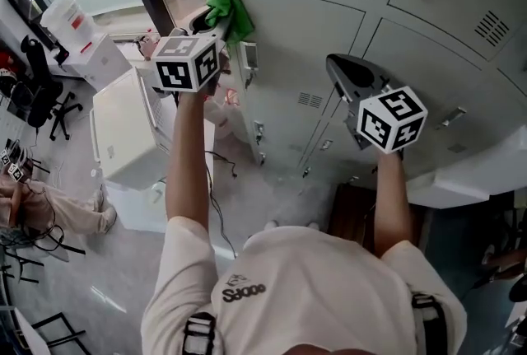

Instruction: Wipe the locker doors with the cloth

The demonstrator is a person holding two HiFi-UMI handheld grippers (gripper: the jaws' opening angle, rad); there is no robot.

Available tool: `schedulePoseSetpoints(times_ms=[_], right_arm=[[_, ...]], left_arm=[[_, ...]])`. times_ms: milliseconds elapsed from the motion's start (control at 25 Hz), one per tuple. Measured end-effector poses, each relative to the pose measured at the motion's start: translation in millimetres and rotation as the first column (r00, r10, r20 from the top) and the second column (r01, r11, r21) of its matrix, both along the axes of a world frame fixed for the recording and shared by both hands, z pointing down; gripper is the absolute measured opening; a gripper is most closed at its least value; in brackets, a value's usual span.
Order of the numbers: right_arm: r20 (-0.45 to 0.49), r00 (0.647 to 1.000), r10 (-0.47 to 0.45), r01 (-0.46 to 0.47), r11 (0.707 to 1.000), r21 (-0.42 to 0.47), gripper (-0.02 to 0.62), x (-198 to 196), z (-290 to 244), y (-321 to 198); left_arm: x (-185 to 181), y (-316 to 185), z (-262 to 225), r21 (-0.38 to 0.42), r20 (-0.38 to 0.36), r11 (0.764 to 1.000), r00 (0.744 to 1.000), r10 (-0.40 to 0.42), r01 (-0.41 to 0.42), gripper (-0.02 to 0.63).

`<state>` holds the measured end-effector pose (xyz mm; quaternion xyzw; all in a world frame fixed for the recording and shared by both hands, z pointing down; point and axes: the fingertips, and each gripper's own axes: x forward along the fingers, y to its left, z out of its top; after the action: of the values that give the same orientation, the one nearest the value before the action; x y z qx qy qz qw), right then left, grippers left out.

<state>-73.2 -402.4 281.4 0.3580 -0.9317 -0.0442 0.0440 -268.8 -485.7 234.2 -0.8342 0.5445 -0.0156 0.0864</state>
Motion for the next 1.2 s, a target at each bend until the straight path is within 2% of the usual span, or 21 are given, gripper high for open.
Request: schedulePoseSetpoints(times_ms=[120,240,440,560,720,920,1040,1120,1200], right_arm=[[-0.002,1.0,0.029,-0.029,1.0,-0.003,0.008,11.0,4.6,-2.9],[0.013,0.998,0.065,-0.064,0.998,-0.021,0.008,26.0,7.9,-7.7],[0.035,0.994,0.104,-0.103,0.994,-0.028,0.008,50.5,9.3,-10.3],[0.051,0.99,0.128,-0.127,0.991,-0.032,0.008,63.3,9.9,-10.5],[0.064,0.987,0.15,-0.148,0.988,-0.035,0.008,77.7,10.4,-6.9],[0.079,0.983,0.168,-0.164,0.985,-0.055,0.008,93.0,13.3,-0.8],[0.067,0.981,0.182,-0.179,0.982,-0.057,0.008,98.8,18.6,1.7],[0.075,0.98,0.185,-0.181,0.981,-0.065,0.008,100.0,20.5,1.9],[0.08,0.981,0.178,-0.173,0.982,-0.072,0.008,97.4,21.0,1.8]], left_arm=[[16.2,3.8,1.0,0.005,0.012,1.0,1.0,0.011,-0.011,0.084],[57.9,10.2,4.1,-0.002,0.02,0.994,0.993,0.113,-0.113,0.083],[114.3,18.9,4.9,0.008,0.038,0.978,0.977,0.208,-0.208,0.083],[140.4,24.0,5.3,-0.001,0.01,0.958,0.958,0.286,-0.286,0.083],[181.0,31.6,7.9,-0.003,0.025,0.933,0.932,0.361,-0.361,0.083],[238.3,42.3,23.0,-0.028,0.124,0.891,0.883,0.452,-0.453,0.083],[247.9,44.6,26.5,-0.025,0.105,0.88,0.875,0.473,-0.474,0.083],[243.0,43.6,27.9,-0.032,0.092,0.876,0.871,0.482,-0.481,0.083],[230.4,40.8,31.8,-0.049,0.09,0.881,0.877,0.473,-0.47,0.083]])
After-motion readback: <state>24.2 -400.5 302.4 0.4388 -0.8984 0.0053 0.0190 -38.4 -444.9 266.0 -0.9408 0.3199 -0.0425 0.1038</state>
